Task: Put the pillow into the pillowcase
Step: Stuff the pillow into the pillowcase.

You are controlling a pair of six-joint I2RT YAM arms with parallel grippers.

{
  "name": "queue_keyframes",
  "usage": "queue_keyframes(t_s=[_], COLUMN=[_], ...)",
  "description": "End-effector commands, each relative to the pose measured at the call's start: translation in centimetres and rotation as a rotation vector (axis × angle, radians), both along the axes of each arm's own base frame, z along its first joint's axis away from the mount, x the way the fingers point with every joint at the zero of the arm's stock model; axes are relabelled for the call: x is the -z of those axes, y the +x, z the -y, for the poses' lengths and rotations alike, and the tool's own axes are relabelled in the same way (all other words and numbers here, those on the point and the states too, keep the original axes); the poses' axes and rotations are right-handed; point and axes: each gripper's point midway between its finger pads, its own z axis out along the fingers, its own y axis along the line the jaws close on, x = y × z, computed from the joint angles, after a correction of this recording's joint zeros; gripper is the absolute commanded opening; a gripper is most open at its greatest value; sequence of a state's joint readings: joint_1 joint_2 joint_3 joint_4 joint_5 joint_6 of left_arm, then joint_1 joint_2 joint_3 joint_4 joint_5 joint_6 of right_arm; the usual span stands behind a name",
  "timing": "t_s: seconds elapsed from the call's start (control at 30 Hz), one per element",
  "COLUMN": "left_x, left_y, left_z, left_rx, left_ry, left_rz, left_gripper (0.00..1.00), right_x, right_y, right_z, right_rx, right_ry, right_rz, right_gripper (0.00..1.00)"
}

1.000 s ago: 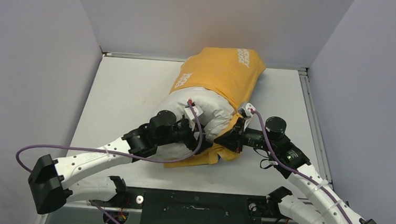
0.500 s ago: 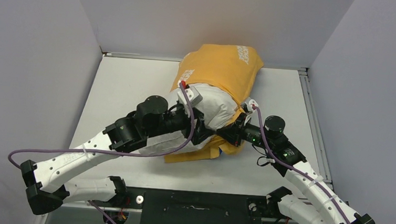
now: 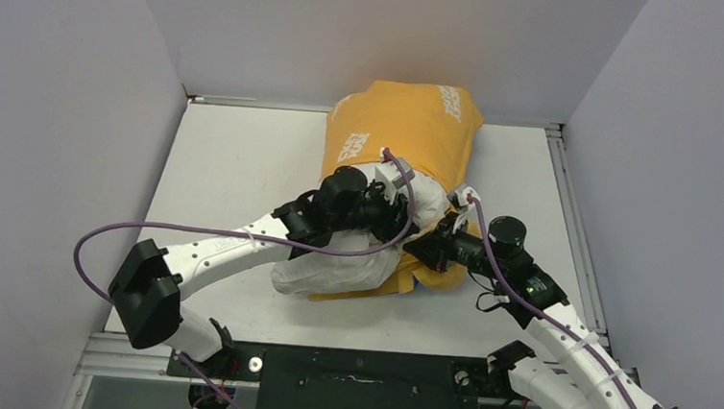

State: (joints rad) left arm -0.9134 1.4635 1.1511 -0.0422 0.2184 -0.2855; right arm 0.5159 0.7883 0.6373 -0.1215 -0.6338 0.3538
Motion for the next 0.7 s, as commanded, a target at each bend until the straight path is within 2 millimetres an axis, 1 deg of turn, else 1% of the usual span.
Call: queue_keyframes(t_s=[0.0,0.13,0.23,0.27,0.3,0.37,0.43,0.5,0.53,0.6,0.67], left_x=[6.7,10.6,13.1,14.6,15.7,17.1,18.0,17.4,16.9,15.5,13.5], left_y=[-1.4,-0.8,-0.3,-0.2,-0.2,-0.4,-1.2,-2.5,-3.1,-4.5,-5.9], left_z=[1.2,2.6,3.9,4.3,4.6,5.2,5.4,5.5,5.3,4.8,3.8], left_rx=[0.095,0.110,0.135,0.141,0.147,0.168,0.201,0.234,0.244,0.261,0.276], left_ry=[0.035,0.037,0.013,0.011,0.002,-0.019,-0.017,-0.026,-0.024,-0.015,-0.022], left_rz=[-0.140,-0.216,-0.274,-0.303,-0.331,-0.365,-0.393,-0.379,-0.358,-0.309,-0.263], left_gripper=[0.31,0.29,0.26,0.23,0.20,0.10,0.03,0.00,0.00,0.00,0.00], right_x=[-11.4,-14.6,-17.0,-17.6,-18.2,-19.3,-20.0,-19.7,-19.2,-17.7,-16.5], right_y=[-1.3,-3.3,-4.9,-5.4,-5.8,-6.7,-7.2,-6.7,-6.1,-4.6,-3.0], right_z=[-0.1,0.2,0.4,0.5,0.7,1.1,1.4,1.5,1.6,2.0,2.4], right_rx=[-0.042,-0.083,-0.127,-0.140,-0.145,-0.153,-0.154,-0.130,-0.101,-0.037,0.040], right_ry=[0.242,0.331,0.379,0.387,0.395,0.408,0.410,0.377,0.351,0.290,0.254], right_rz=[0.328,0.386,0.431,0.447,0.462,0.492,0.509,0.508,0.499,0.476,0.457], right_gripper=[0.05,0.05,0.05,0.05,0.05,0.05,0.05,0.05,0.05,0.05,0.05])
